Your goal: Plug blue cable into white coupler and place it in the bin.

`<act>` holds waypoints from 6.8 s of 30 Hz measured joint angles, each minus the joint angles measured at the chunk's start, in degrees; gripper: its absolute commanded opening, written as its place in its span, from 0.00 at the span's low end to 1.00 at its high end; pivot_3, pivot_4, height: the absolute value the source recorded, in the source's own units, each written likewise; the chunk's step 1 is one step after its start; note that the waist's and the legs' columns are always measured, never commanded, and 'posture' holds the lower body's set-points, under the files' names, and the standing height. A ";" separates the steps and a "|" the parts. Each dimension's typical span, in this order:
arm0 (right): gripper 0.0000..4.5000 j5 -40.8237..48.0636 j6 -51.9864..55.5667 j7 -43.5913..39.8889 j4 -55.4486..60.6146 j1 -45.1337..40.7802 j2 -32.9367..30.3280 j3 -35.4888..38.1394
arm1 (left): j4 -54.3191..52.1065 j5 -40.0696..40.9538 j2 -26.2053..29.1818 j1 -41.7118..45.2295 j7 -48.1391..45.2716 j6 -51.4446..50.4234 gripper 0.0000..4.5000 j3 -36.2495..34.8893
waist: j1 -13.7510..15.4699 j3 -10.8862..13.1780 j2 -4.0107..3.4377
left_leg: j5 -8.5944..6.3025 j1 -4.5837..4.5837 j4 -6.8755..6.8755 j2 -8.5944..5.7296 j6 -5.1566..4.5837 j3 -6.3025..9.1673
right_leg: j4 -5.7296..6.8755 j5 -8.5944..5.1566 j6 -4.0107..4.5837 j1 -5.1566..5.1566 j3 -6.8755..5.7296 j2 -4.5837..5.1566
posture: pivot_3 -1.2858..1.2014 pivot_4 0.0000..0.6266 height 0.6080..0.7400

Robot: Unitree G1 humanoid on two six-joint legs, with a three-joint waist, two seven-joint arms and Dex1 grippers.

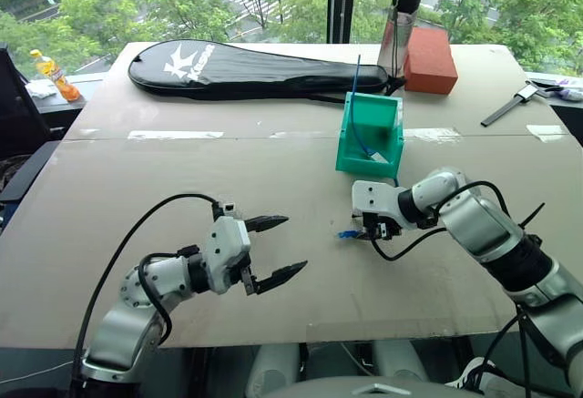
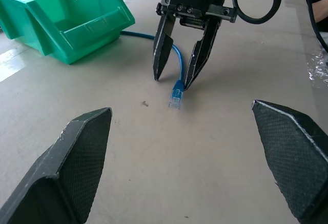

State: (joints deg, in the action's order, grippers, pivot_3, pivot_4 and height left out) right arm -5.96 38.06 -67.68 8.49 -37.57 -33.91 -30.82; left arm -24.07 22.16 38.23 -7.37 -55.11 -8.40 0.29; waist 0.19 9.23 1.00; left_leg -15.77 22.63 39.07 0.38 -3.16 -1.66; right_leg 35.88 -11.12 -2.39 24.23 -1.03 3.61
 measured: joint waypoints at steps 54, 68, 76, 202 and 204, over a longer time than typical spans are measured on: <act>1.00 43.28 -6.00 26.08 33.50 57.19 0.24 42.80 | 32.66 -16.45 -10.35 31.71 -10.62 18.60 0.01 18.67 | 0.84 0.07 -0.11 | 0.00 0.07 0.14 -0.02 -0.02 0.44 | -0.07 -0.03 -0.03 -0.31 -0.32 0.42 | 0.52 0.24 1.00; 0.53 62.14 8.91 53.90 32.42 43.39 16.83 35.79 | 32.05 -14.53 -15.01 36.92 -7.88 25.11 0.00 16.02 | 0.66 0.07 -0.10 | -0.01 0.13 0.15 -0.09 -0.05 0.48 | -0.10 -0.04 -0.07 -0.31 -0.43 0.04 | 0.52 0.24 1.00; 0.53 65.92 7.28 59.98 28.52 40.86 24.01 35.90 | 32.03 -15.24 -15.35 36.90 -5.75 26.95 0.00 16.00 | 0.56 0.07 -0.10 | -0.01 0.13 0.13 -0.09 -0.05 0.47 | -0.09 0.05 -0.23 -0.30 -0.40 -0.01 | 0.52 0.24 1.00; 0.00 35.13 -4.81 16.70 1.73 6.78 -2.85 17.01 | 50.54 -16.99 -15.56 45.95 -17.25 9.70 0.09 20.62 | 0.52 0.13 -0.09 | -0.01 0.28 0.12 -0.05 -0.06 0.34 | -0.05 0.10 -0.28 -0.05 -0.19 -0.20 | 0.52 0.24 1.00; 0.00 33.95 -5.01 15.02 1.05 5.52 -1.70 15.97 | 51.85 -17.01 -15.79 46.33 -17.80 11.06 0.09 20.53 | 0.52 0.13 -0.10 | -0.01 0.27 0.13 -0.05 -0.06 0.33 | -0.04 0.10 -0.28 -0.05 -0.19 -0.19 | 0.52 0.24 1.00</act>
State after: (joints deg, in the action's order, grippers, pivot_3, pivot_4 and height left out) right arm 27.99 33.04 -52.67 9.53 -32.05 -35.61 -14.85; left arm 27.78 5.15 22.44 38.97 -72.91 2.66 20.83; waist 0.71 9.36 0.90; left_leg -15.77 22.90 39.20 0.33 -3.22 -1.32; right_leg 35.84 -11.02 -2.67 24.18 -1.22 3.41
